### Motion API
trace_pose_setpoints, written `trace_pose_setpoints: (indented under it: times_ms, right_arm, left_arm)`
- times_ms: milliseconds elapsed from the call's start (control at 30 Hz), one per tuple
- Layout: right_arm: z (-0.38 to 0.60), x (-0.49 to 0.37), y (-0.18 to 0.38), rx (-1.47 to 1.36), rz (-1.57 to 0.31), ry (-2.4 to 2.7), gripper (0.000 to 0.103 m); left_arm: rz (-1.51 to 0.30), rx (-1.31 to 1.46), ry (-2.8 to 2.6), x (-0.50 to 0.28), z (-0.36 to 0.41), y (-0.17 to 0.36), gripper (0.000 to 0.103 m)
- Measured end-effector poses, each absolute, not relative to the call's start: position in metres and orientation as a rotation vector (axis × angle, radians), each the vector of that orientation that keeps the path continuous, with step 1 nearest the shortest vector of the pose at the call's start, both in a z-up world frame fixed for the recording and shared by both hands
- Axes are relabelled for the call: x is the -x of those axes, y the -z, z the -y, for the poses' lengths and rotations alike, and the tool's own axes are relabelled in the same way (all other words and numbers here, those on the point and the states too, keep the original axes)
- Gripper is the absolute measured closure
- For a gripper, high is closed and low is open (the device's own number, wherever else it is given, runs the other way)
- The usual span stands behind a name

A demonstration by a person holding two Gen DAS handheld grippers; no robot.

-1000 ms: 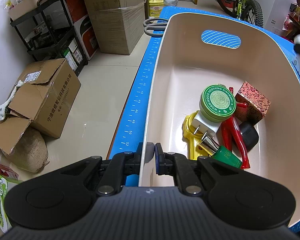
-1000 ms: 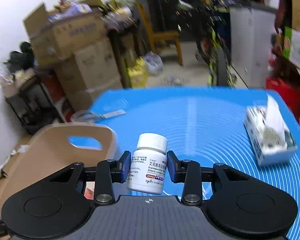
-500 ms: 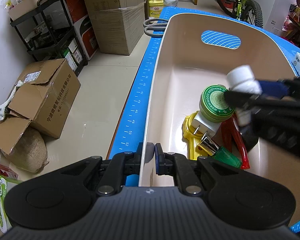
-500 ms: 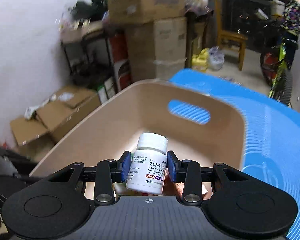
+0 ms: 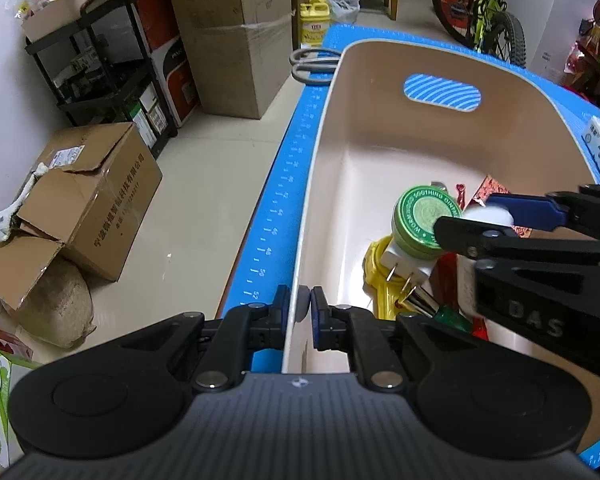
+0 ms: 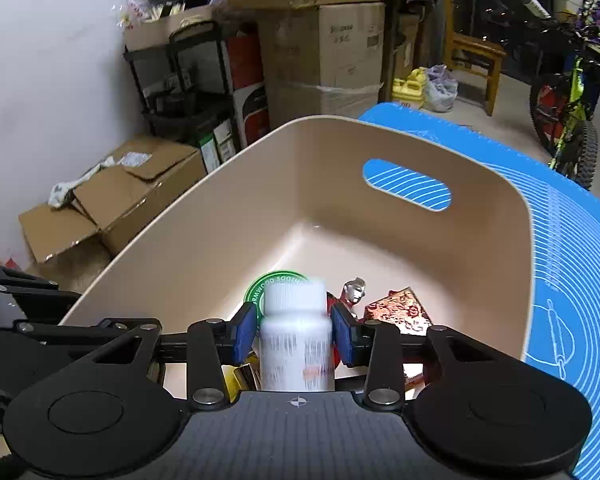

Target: Organize rigid objects

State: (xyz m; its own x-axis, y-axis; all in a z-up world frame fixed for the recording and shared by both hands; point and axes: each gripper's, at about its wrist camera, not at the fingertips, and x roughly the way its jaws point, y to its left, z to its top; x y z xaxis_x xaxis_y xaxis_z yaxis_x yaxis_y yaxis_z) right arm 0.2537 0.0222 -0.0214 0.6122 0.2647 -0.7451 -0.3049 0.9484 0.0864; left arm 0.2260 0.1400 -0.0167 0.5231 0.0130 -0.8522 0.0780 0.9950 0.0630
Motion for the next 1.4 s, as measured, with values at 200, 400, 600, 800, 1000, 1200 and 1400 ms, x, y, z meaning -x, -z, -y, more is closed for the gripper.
trace_pose_setpoints:
  times_ms: [200,400,600,800,1000,1200,1400]
  right_arm:
    - [-0.006,-0.230,-0.003,0.001,-0.788,-0.282,0.031]
    - [0.009,-0.190,-0.033,0.014,-0.716,-0.222,0.023]
    - [0.035,-0.142,-0.065,0.010,-0.658,-0.150,0.014]
    - [0.057,-0.092,-0.094,0.003,-0.607,-0.089,0.008]
    - [0.073,-0.041,-0.113,0.020,-0.570,-0.042,0.007]
    - [0.093,0.005,-0.127,0.008,-0.543,-0.008,0.007]
    - [0.107,0.045,-0.131,0.013,-0.527,0.015,0.006]
  left_arm:
    - [-0.959,-0.108,0.019,-0.215,-0.139,0.001,0.052]
    - [-0.886,-0.091,0.027,-0.192,-0.130,-0.026,0.038]
    - [-0.837,-0.108,0.052,-0.159,-0.111,-0.054,0.033]
    - [-0.781,-0.117,0.084,-0.120,-0.098,-0.083,0.033]
    - [-0.748,-0.104,0.100,-0.083,-0.088,-0.106,0.032]
    - [-0.710,-0.143,0.108,-0.044,-0.070,-0.120,0.032]
    - [-0.693,-0.171,0.130,-0.009,-0.053,-0.122,0.032]
